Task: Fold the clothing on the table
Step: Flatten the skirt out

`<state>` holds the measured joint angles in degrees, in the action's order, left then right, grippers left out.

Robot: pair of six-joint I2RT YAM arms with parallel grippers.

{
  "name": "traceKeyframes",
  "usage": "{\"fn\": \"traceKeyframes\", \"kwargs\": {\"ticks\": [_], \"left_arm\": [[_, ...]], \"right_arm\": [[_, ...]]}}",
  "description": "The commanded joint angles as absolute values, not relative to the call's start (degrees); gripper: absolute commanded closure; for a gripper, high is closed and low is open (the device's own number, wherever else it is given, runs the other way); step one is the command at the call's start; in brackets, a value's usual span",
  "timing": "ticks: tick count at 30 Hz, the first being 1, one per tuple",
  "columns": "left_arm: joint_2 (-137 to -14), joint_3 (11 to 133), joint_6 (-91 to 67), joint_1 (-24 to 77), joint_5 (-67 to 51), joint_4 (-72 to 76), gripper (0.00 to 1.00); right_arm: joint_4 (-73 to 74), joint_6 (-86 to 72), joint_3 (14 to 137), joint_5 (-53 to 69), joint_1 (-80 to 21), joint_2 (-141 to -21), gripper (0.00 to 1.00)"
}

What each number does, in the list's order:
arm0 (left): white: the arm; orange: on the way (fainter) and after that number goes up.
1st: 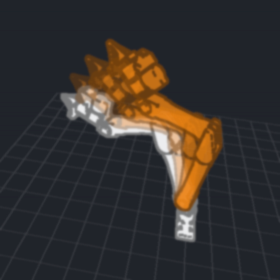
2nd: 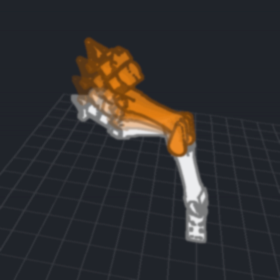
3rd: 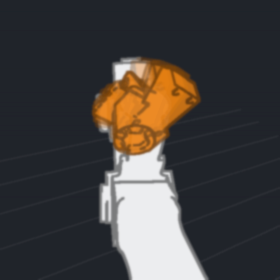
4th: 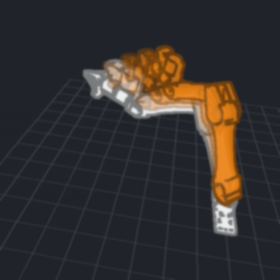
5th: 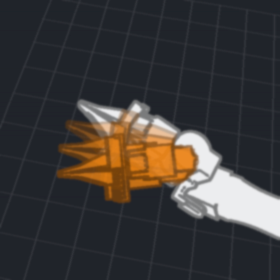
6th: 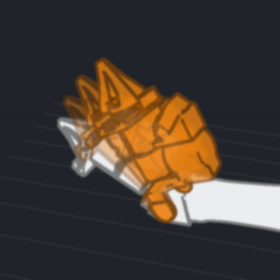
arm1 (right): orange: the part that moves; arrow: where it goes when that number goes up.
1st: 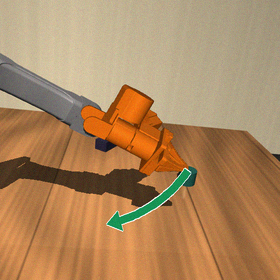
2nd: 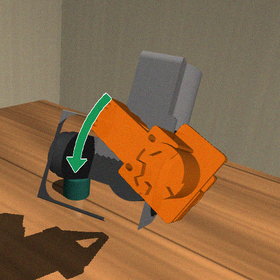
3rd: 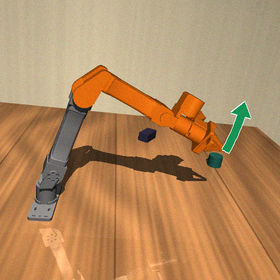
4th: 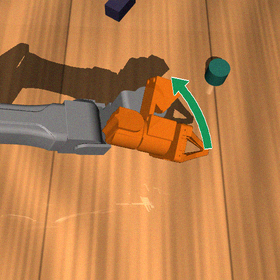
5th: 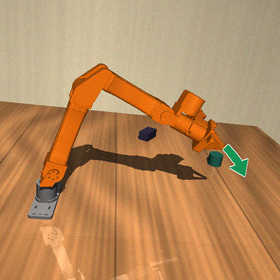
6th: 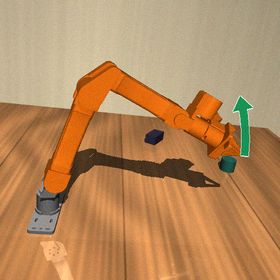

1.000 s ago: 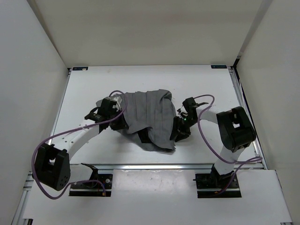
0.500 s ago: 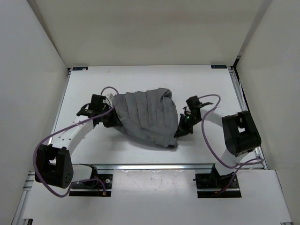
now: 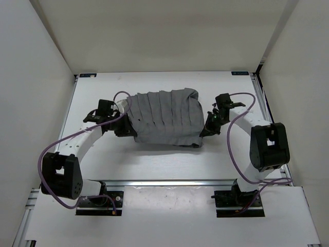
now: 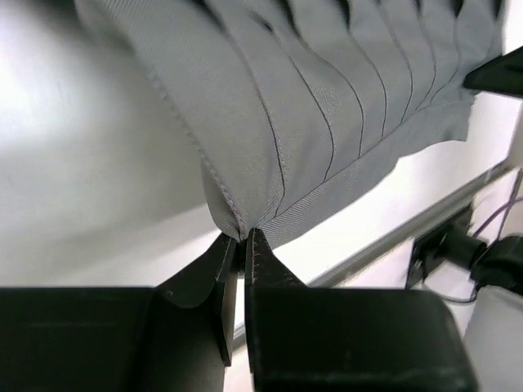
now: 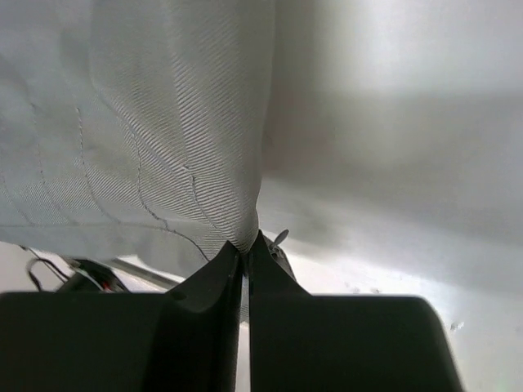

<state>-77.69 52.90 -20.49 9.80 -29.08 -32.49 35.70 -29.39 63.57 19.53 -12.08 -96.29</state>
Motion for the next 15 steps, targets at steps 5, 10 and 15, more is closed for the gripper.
{"fn": "traceKeyframes", "kwargs": {"ticks": [5, 10, 15], "left_arm": [[-72.4, 44.2, -17.8, 14.8, -24.2, -37.9, 0.78], [-66.3, 37.9, -19.9, 12.2, -22.1, -38.2, 0.47], [-60.2, 32.4, -25.0, 9.2, -24.3, -33.5, 0.39]], "right_arm": [[36.8, -29.8, 55.1, 16.9, -12.8, -92.1, 1.0], [37.7, -28.9, 55.4, 16.5, -12.6, -92.3, 1.0], [38.8, -28.3, 57.0, 16.5, -13.2, -93.0, 1.0]]}}
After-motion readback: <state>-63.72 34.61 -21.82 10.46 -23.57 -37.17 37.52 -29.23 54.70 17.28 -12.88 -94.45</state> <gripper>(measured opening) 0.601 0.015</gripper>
